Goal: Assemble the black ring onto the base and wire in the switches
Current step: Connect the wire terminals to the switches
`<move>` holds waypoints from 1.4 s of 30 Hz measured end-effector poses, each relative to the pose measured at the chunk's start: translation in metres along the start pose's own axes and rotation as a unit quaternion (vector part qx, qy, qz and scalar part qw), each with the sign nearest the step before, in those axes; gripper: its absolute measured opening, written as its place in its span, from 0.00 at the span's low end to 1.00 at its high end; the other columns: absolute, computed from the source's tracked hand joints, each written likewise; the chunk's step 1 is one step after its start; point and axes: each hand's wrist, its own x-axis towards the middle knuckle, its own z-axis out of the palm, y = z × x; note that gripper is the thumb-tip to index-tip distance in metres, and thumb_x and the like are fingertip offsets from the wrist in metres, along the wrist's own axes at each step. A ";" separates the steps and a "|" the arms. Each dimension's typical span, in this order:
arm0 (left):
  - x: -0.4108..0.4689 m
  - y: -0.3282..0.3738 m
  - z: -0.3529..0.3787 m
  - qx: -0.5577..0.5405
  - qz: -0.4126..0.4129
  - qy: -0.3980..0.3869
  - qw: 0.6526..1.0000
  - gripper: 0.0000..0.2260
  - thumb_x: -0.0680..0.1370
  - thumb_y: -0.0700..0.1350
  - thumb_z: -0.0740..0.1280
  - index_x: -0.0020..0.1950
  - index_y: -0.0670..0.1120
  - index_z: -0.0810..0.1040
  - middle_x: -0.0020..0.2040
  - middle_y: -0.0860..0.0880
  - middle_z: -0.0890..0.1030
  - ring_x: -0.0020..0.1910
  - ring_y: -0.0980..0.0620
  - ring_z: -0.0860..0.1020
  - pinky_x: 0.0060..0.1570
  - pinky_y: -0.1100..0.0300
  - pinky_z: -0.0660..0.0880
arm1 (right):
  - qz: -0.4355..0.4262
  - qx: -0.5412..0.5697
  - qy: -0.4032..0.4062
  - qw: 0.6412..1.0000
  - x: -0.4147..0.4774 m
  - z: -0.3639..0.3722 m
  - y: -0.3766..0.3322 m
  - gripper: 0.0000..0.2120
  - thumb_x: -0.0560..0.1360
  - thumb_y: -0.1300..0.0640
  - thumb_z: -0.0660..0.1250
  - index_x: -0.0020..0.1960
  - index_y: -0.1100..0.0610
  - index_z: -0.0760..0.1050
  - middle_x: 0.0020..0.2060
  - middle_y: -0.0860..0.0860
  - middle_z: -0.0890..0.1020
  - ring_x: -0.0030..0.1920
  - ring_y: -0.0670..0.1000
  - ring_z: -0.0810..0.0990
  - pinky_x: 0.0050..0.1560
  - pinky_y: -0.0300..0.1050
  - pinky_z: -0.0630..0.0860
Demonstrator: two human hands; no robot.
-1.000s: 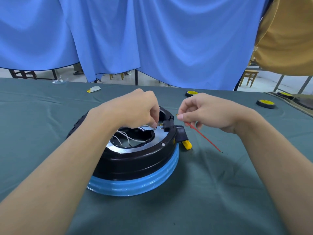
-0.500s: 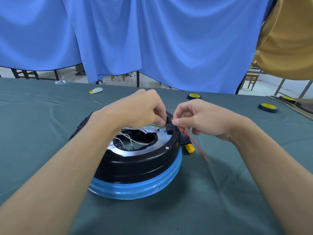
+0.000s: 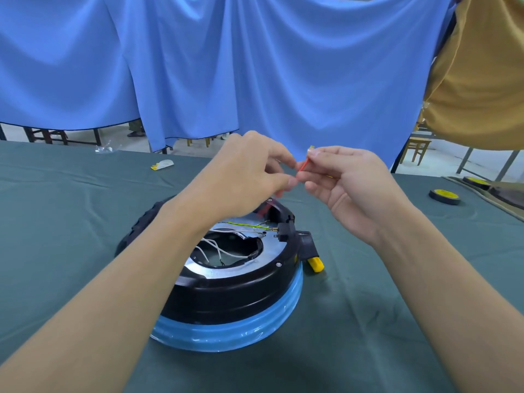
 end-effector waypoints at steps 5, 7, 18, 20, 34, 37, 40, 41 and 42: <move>0.001 -0.004 -0.011 0.013 0.006 0.019 1.000 0.04 0.74 0.40 0.73 0.46 0.47 0.85 0.33 0.57 0.83 0.33 0.63 0.80 0.38 0.73 0.73 | -0.008 -0.051 -0.028 0.998 0.001 -0.006 0.002 0.04 0.76 0.59 0.68 0.42 0.56 0.77 0.38 0.50 0.83 0.36 0.48 0.79 0.31 0.38 0.74; 0.001 -0.008 -0.014 0.042 0.003 -0.001 0.999 0.03 0.74 0.40 0.73 0.44 0.48 0.85 0.34 0.57 0.83 0.35 0.62 0.80 0.40 0.73 0.72 | -0.037 -0.109 -0.040 0.993 0.001 -0.009 0.005 0.04 0.75 0.59 0.69 0.42 0.56 0.78 0.38 0.49 0.83 0.36 0.48 0.78 0.32 0.38 0.73; 0.000 -0.017 -0.018 0.085 -0.006 -0.067 0.994 0.06 0.74 0.43 0.74 0.41 0.54 0.82 0.37 0.54 0.84 0.39 0.58 0.80 0.41 0.67 0.73 | -0.075 -0.280 -0.064 0.955 0.003 -0.013 0.016 0.04 0.75 0.60 0.71 0.42 0.59 0.82 0.35 0.53 0.84 0.34 0.46 0.77 0.30 0.38 0.74; -0.001 -0.019 -0.020 0.085 -0.007 -0.064 0.994 0.06 0.74 0.43 0.74 0.41 0.54 0.83 0.37 0.54 0.84 0.39 0.59 0.80 0.42 0.67 0.73 | -0.076 -0.280 -0.075 0.954 0.003 -0.015 0.016 0.03 0.74 0.62 0.71 0.43 0.59 0.82 0.37 0.55 0.85 0.34 0.46 0.78 0.32 0.38 0.75; -0.002 -0.020 -0.006 0.077 -0.036 -0.140 0.986 0.02 0.74 0.42 0.73 0.43 0.48 0.85 0.30 0.55 0.83 0.27 0.60 0.80 0.28 0.75 0.69 | -0.075 -0.386 -0.147 0.908 0.002 -0.008 0.024 0.18 0.76 0.65 0.67 0.65 0.58 0.73 0.40 0.52 0.86 0.40 0.48 0.85 0.41 0.38 0.81; -0.004 -0.020 -0.005 0.103 -0.057 -0.193 0.974 0.05 0.74 0.41 0.72 0.39 0.49 0.84 0.30 0.55 0.83 0.28 0.59 0.81 0.30 0.74 0.70 | -0.099 -0.452 -0.124 0.878 0.004 -0.009 0.029 0.15 0.76 0.59 0.68 0.63 0.53 0.75 0.39 0.48 0.86 0.43 0.46 0.84 0.48 0.44 0.80; -0.005 -0.021 -0.004 0.113 -0.090 -0.249 0.958 0.06 0.73 0.41 0.72 0.37 0.49 0.83 0.30 0.54 0.83 0.28 0.57 0.82 0.31 0.70 0.72 | -0.116 -0.497 -0.079 0.857 0.008 -0.012 0.032 0.12 0.76 0.53 0.67 0.60 0.51 0.77 0.39 0.45 0.85 0.47 0.44 0.81 0.57 0.48 0.75; -0.005 -0.021 -0.003 0.116 -0.102 -0.260 0.953 0.06 0.73 0.41 0.73 0.36 0.49 0.83 0.30 0.54 0.83 0.29 0.56 0.83 0.31 0.68 0.73 | -0.119 -0.504 -0.072 0.853 0.008 -0.013 0.033 0.12 0.76 0.52 0.67 0.59 0.51 0.77 0.40 0.44 0.85 0.45 0.42 0.80 0.56 0.44 0.74; -0.006 -0.021 -0.001 0.119 -0.109 -0.267 0.950 0.07 0.73 0.41 0.73 0.36 0.48 0.84 0.30 0.53 0.83 0.29 0.56 0.83 0.31 0.67 0.74 | -0.123 -0.510 -0.065 0.849 0.009 -0.013 0.035 0.11 0.77 0.52 0.67 0.58 0.51 0.77 0.40 0.42 0.84 0.43 0.39 0.79 0.54 0.40 0.72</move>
